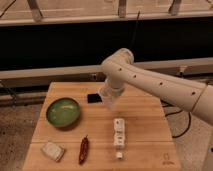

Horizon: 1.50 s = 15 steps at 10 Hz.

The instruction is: Place the ceramic cup in the ceramic bowl

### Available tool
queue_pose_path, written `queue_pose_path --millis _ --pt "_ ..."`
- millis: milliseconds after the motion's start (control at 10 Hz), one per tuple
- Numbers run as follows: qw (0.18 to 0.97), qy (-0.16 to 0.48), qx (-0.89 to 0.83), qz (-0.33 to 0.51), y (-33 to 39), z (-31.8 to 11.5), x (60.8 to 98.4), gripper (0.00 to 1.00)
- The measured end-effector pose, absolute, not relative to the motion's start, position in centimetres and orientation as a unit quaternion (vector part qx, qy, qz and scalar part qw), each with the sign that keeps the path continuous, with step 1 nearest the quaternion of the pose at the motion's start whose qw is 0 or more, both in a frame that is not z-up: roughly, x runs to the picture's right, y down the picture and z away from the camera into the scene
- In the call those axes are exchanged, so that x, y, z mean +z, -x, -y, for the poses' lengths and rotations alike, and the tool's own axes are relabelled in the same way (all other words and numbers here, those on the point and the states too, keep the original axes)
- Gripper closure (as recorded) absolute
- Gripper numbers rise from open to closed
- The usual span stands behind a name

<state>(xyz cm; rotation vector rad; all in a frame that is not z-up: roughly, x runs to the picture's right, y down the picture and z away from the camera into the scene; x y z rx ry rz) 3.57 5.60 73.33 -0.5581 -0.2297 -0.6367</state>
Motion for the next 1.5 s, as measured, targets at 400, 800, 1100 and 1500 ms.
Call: queue_pose_path --millis 400,800,1100,1500 --pt "0.892 0.272 -0.339 0.122 0.4 -5.6 72.5 0.98" --pt "0.876 0.273 -0.371 0.142 5.5 -5.4 72.0 0.98" --pt "0.866 0.268 -0.394 0.152 9.3 -5.4 72.0 0.98" --pt "0.855 0.262 -0.418 0.159 12.0 -5.8 72.4 0.98"
